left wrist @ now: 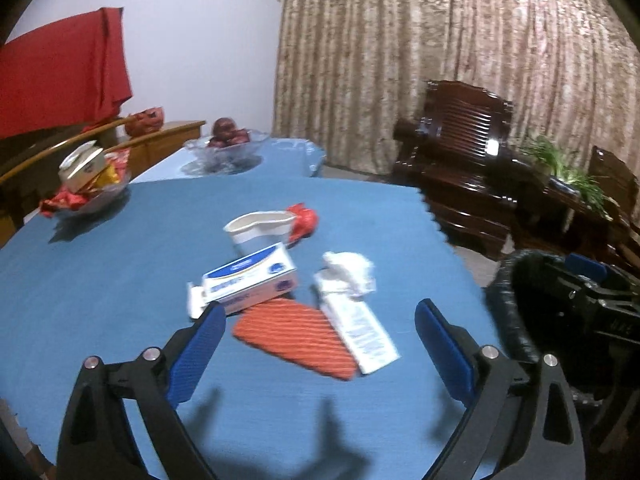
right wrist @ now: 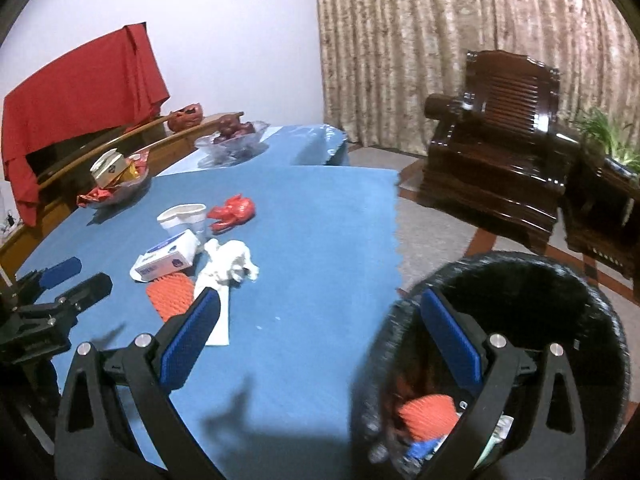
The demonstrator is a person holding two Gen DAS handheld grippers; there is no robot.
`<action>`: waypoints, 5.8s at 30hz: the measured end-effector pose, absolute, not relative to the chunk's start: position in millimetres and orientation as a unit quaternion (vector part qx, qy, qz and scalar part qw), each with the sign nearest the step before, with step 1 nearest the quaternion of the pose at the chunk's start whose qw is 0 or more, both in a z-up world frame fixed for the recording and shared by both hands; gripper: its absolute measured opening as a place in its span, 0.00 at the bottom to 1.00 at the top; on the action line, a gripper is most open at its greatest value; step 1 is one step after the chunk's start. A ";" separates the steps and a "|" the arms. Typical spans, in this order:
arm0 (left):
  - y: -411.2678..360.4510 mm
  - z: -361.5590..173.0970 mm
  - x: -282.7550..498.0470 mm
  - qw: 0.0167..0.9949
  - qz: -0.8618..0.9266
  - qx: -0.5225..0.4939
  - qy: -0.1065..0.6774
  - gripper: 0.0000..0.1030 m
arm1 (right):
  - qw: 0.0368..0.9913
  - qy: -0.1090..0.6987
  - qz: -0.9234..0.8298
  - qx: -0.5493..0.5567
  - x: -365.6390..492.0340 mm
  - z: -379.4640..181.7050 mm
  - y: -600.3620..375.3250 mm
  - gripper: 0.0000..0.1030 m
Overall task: Collect trash
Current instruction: 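Return to the table and grasp the white tissue with the right tool, then grasp the orange foam mesh with the left tool while the right tool holds the tissue, then carry the orange mesh and white tissue over the bin, then open both tools over the bin to drop the mesh and tissue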
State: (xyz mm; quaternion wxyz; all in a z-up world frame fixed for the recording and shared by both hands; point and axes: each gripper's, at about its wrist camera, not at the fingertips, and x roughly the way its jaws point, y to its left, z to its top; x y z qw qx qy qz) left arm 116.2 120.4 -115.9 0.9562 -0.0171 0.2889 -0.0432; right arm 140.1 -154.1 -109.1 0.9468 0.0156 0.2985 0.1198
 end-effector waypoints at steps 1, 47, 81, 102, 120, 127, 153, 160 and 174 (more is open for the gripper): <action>127.2 -120.8 119.7 0.955 -0.038 -0.021 0.293 0.89 | 0.946 0.299 0.124 0.013 146.9 -111.0 -146.6 0.95; 183.2 -192.7 190.7 0.929 -0.020 -0.068 0.363 0.65 | 0.888 0.388 0.248 0.023 256.8 -178.2 -42.5 0.12; 131.3 -194.1 187.3 0.911 -0.085 -0.084 0.395 0.10 | 0.895 0.385 0.225 0.018 210.7 -167.0 -83.9 0.13; 119.7 -123.8 138.3 0.933 -0.108 -0.053 0.340 0.10 | 0.909 0.344 0.235 0.019 164.9 -115.2 -100.8 0.13; 58.7 -90.6 113.7 0.935 -0.172 -0.033 0.309 0.10 | 0.931 0.311 0.190 0.026 115.0 -77.7 -163.1 0.13; 13.0 -78.6 111.9 0.930 -0.218 -0.022 0.294 0.10 | 0.945 0.295 0.140 0.030 95.8 -65.7 -211.9 0.13; -167.9 -115.7 142.3 0.865 -0.368 0.030 0.341 0.17 | 0.935 0.348 -0.039 0.060 71.5 -129.0 -366.9 0.31; -158.3 -122.5 140.8 0.864 -0.360 0.022 0.350 0.66 | 0.930 0.355 -0.070 0.069 60.8 -145.6 -376.8 0.76; -39.7 -91.5 128.5 0.923 -0.239 0.000 0.302 0.94 | 0.949 0.305 -0.011 0.081 60.7 -103.3 -327.0 0.94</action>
